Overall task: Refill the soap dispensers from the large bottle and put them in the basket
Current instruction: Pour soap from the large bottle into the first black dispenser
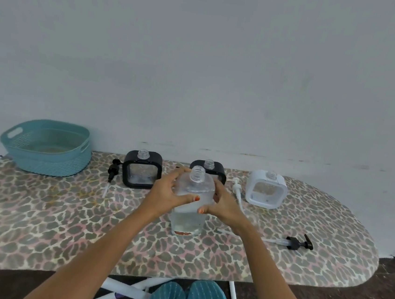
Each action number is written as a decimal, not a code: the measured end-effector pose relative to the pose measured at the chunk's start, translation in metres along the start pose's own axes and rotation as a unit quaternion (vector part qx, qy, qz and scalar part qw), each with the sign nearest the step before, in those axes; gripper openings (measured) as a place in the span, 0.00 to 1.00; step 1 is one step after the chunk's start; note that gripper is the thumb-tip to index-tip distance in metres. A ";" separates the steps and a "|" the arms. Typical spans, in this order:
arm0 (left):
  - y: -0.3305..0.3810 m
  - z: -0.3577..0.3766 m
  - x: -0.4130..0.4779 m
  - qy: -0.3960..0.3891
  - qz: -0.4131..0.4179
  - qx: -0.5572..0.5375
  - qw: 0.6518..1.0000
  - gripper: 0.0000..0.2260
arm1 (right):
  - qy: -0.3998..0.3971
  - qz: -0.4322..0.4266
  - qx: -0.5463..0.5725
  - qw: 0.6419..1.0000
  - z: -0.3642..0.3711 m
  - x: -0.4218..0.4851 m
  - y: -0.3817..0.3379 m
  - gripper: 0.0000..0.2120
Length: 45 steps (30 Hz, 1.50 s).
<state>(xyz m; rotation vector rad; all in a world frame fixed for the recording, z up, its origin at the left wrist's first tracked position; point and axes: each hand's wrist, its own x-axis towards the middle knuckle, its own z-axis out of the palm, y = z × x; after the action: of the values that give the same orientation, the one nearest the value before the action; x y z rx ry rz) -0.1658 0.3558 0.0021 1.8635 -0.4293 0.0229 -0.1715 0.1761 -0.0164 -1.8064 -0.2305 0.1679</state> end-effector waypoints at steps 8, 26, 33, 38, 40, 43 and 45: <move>-0.009 0.001 0.003 0.001 0.018 -0.001 1.000 0.24 | -0.009 -0.026 0.042 0.999 0.015 0.010 0.003 0.33; -0.090 -0.104 0.053 0.179 -0.048 0.148 0.972 0.33 | 0.031 0.031 0.046 0.998 0.017 0.016 0.018 0.40; -0.120 -0.115 0.079 0.071 -0.150 0.127 0.978 0.43 | 0.040 0.050 0.068 0.996 0.021 0.013 0.013 0.43; -0.127 -0.116 0.082 0.082 -0.138 0.107 0.981 0.32 | 0.044 0.058 0.071 0.995 0.021 0.014 0.014 0.43; -0.126 -0.118 0.083 0.084 -0.135 0.114 0.981 0.32 | 0.036 0.056 0.067 0.996 0.021 0.014 0.015 0.42; -0.122 -0.121 0.082 0.090 -0.128 0.125 0.980 0.31 | 0.034 0.058 0.052 0.996 0.021 0.015 0.016 0.37; -0.117 -0.121 0.080 0.098 -0.118 0.139 0.978 0.29 | 0.033 0.054 0.040 0.997 0.021 0.014 0.016 0.35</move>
<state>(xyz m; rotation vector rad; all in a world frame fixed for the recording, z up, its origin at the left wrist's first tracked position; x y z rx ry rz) -0.0320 0.4758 -0.0463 2.1536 -0.0690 0.1105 -0.1619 0.1957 -0.0373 -1.7423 -0.0779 0.1923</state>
